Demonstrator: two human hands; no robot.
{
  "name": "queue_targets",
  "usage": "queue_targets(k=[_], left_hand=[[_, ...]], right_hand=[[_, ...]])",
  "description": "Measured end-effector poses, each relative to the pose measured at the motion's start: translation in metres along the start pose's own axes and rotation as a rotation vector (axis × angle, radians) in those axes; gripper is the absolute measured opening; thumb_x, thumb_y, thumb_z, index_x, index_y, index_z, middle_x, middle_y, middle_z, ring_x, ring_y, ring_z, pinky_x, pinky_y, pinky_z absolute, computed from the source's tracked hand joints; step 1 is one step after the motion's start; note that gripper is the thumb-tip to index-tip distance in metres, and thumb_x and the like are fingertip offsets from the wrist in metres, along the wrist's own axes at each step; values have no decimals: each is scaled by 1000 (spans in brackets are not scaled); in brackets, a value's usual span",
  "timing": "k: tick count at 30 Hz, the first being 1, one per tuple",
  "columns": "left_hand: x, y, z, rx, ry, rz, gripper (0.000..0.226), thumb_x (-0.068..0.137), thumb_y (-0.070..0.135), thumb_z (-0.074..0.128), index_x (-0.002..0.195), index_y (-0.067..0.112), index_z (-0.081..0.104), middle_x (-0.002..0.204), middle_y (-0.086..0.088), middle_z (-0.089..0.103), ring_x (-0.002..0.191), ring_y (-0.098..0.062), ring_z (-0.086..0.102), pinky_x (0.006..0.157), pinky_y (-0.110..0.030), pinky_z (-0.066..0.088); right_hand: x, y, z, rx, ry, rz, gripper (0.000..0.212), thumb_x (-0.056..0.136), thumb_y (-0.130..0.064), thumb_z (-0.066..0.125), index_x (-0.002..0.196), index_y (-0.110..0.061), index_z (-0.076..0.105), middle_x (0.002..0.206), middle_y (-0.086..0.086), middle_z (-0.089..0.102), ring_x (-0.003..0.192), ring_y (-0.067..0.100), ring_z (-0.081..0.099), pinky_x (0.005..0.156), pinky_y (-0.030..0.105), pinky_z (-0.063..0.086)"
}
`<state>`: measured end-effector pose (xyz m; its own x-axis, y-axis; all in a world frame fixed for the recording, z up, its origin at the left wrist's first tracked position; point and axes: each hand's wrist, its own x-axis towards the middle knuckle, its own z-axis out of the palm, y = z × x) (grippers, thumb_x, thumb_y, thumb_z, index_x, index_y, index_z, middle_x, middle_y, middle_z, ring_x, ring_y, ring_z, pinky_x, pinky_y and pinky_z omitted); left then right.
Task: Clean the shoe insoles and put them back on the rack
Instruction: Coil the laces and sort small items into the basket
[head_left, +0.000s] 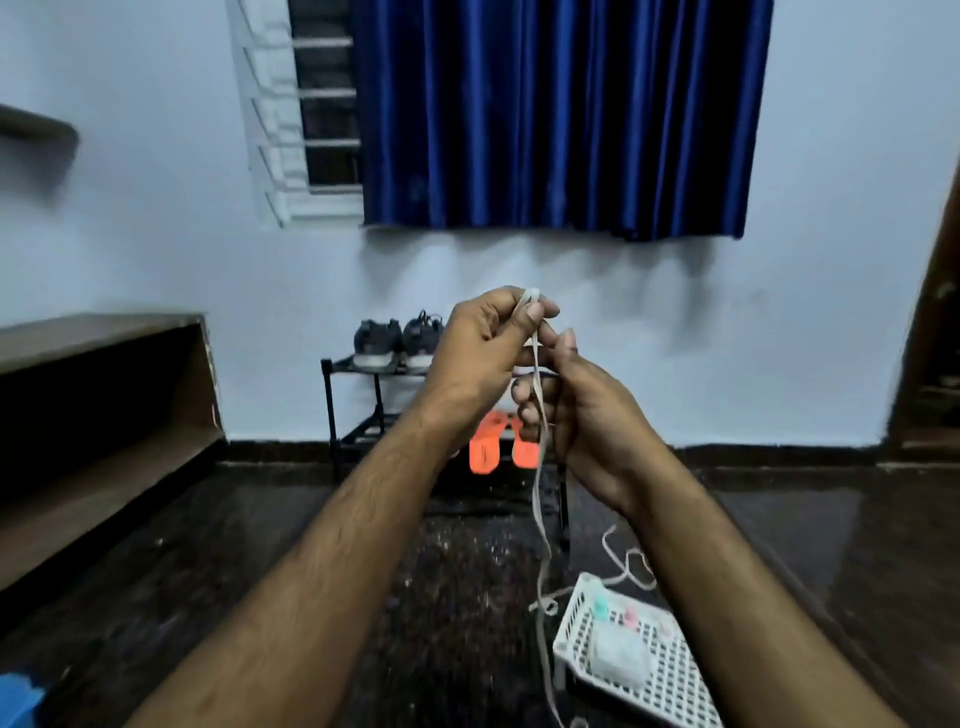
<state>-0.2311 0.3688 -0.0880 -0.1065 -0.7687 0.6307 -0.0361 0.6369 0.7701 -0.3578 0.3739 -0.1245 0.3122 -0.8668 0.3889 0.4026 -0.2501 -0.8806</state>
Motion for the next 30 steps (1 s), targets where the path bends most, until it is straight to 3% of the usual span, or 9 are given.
queue_targets(k=[3,6,10,19,21,24,26,28,30], left_hand=[[34,37,-2,-24,-47,58,22,104,17,54,106,-2,65,78,-17,56,49,-17,46,44,-26,42],[65,67,-5,-21,-30,114,24,105,17,53,104,-3,66,89,-19,64,61,-18,50,49,-21,42],[95,95,-4,-146,-86,108,22,107,20,47,96,8,63,87,-8,73,51,-15,45,47,-24,40],[124,113,-13,-242,134,146,27,109,24,41,91,18,60,57,9,45,46,-4,30,47,-21,26],[117,107,-16,-74,135,188,28,107,27,44,91,18,65,56,11,45,49,-3,35,51,-20,31],[100,81,-21,480,41,337,37,102,44,52,80,18,68,58,6,54,57,-2,46,59,-26,40],[90,63,-23,849,-63,314,53,95,62,50,70,16,61,53,7,47,53,-10,45,54,-33,36],[83,48,-25,830,-200,185,61,93,69,49,74,14,68,53,1,39,51,-20,37,54,-35,30],[77,39,-28,528,-302,78,58,90,68,56,76,14,72,64,-14,32,61,-31,30,61,-36,26]], right_hand=[[25,-49,8,-25,-40,-81,40,103,-49,41,101,-18,66,80,2,60,67,11,54,65,25,46],[43,-82,16,-63,-51,-145,29,103,-43,45,93,-22,62,82,-3,59,73,10,55,69,25,46],[60,-115,23,-102,-82,-189,19,103,-33,47,92,-23,60,80,-4,57,72,9,55,70,25,43],[52,-72,-7,-460,-76,-72,25,107,-30,39,90,-18,54,87,4,63,79,15,55,72,29,41],[49,-61,-18,-504,-7,-70,26,106,-31,41,90,-18,56,85,3,63,78,15,56,74,30,42],[49,-64,-24,-406,119,-173,23,105,-29,45,91,-17,59,77,1,60,71,14,54,70,29,41],[48,-76,-22,-395,142,-266,22,104,-26,48,94,-13,63,73,1,56,68,13,50,68,25,40],[46,-86,-19,-448,122,-341,24,102,-24,52,95,-6,66,70,2,54,65,12,48,63,20,41],[43,-90,-19,-492,103,-382,27,101,-24,56,96,0,67,67,3,53,62,12,47,59,18,40]])
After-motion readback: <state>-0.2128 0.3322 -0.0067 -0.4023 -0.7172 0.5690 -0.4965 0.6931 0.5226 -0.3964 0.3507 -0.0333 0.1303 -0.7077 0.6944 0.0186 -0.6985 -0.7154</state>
